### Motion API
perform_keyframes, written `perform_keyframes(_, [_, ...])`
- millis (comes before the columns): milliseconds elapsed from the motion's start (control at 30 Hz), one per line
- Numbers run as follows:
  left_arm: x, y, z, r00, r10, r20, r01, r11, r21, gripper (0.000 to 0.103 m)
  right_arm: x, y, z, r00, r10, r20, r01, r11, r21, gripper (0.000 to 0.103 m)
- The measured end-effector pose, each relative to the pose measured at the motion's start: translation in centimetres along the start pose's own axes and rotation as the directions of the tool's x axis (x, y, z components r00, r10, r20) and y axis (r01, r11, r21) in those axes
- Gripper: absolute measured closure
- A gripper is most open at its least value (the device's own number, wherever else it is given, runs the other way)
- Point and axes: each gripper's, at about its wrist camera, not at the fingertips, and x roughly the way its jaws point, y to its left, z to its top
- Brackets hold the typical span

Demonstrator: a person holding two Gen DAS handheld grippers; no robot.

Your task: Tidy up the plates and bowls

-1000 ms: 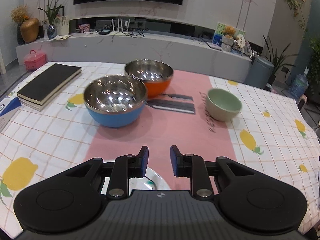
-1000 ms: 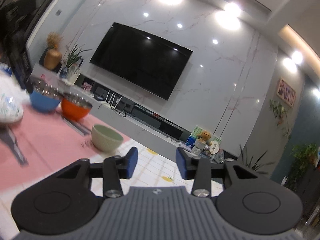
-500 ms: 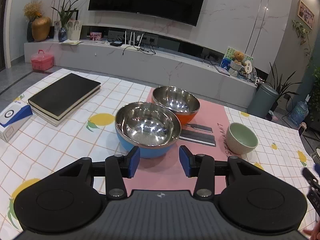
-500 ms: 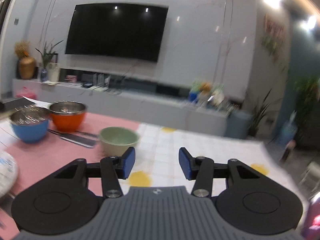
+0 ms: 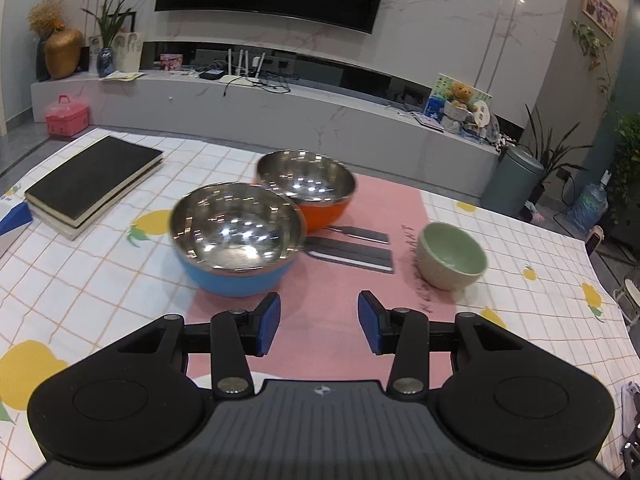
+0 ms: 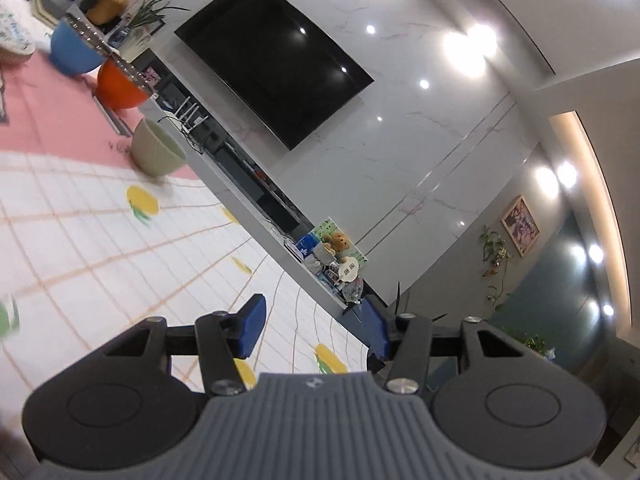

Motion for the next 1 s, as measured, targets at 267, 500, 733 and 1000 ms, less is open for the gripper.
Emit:
perform_keyframes(267, [0.1, -3.8, -0.2, 1.000, 0.001, -0.007, 0.000, 0.998, 0.068, 0.053, 0.1, 0.0, -0.2, 0.999, -0.001, 0.052, 0.000, 1.000, 0.022, 0.051])
perform_keyframes(500, [-0.1, -4.5, -0.3, 1.000, 0.008, -0.004, -0.007, 0.997, 0.080, 0.053, -0.1, -0.4, -0.7, 0.999, -0.004, 0.033, 0.003, 0.999, 0.048, 0.051])
perform_keyframes(733, [-0.2, -3.3, -0.4, 1.000, 0.021, -0.009, -0.020, 0.999, 0.048, 0.053, -0.6, -0.7, 1.7, 0.996, -0.008, 0.084, 0.000, 0.996, 0.090, 0.051])
perform_keyframes(1000, [-0.4, -1.1, 0.0, 1.000, 0.020, -0.007, -0.020, 0.999, 0.028, 0.053, 1.4, -0.8, 8.0, 0.990, 0.092, 0.103, -0.120, 0.940, 0.321, 0.042])
